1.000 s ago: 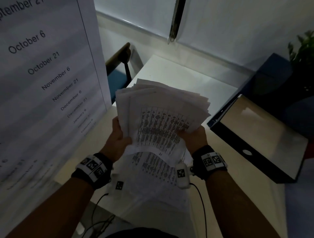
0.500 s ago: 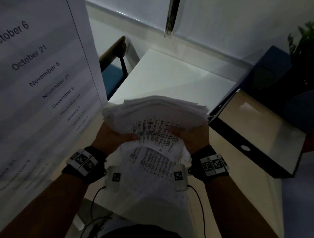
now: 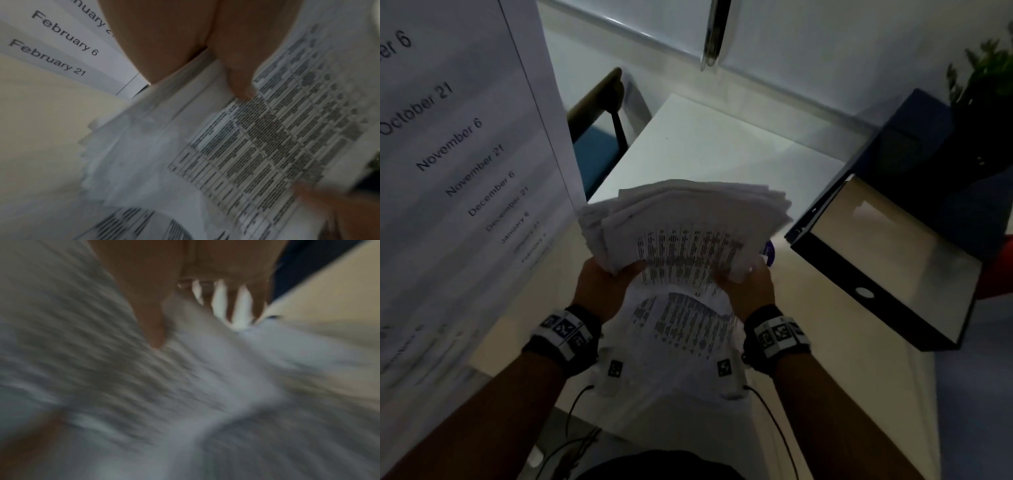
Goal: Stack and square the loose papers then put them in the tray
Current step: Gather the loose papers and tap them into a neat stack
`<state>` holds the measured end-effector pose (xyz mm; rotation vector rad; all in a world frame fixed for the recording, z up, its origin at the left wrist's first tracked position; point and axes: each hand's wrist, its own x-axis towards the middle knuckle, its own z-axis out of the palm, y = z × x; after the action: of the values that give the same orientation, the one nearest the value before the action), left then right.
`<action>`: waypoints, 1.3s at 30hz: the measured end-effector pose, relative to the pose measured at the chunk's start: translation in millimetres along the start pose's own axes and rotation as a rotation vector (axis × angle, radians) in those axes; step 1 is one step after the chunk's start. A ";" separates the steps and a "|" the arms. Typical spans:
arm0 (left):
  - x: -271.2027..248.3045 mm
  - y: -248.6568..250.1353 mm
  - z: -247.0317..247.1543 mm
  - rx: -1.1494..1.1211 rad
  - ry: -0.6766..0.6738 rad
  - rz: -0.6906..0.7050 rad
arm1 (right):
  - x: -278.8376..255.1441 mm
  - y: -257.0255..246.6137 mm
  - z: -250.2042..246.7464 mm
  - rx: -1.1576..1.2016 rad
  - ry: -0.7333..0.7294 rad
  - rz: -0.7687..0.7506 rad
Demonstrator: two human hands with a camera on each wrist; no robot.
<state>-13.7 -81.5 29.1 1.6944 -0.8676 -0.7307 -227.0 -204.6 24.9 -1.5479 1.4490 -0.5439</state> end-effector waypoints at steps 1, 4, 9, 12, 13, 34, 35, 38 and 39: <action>1.8 0.2 0.3 0.034 0.070 -0.022 | 4.7 22.0 5.9 -0.189 0.031 0.170; 10.8 7.9 -17.2 0.122 0.255 -0.008 | 3.7 65.9 20.9 -0.385 0.102 0.575; 25.3 14.6 -64.2 0.132 0.352 -0.012 | 5.7 75.5 45.7 -0.568 0.092 0.458; 22.5 15.8 -84.2 0.098 0.356 -0.017 | 12.3 72.2 45.8 -0.529 0.078 0.460; 21.1 14.3 -88.2 0.098 0.349 -0.029 | 13.1 70.4 46.1 -0.559 0.080 0.461; 4.7 14.9 -93.6 -0.189 0.384 -0.148 | 17.7 60.4 71.2 -0.486 0.019 0.517; 4.5 15.7 -94.4 -0.194 0.378 -0.154 | 18.0 60.8 71.0 -0.490 0.003 0.498; 4.4 14.9 -95.9 -0.198 0.369 -0.148 | 17.2 56.7 74.1 -0.481 -0.021 0.468; 3.6 15.1 -96.2 -0.193 0.370 -0.145 | 16.4 54.0 75.7 -0.483 -0.016 0.474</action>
<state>63.5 -37.4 69.0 1.6594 -0.4081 -0.5517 -190.7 -190.0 -61.1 -1.4742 1.9518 0.1104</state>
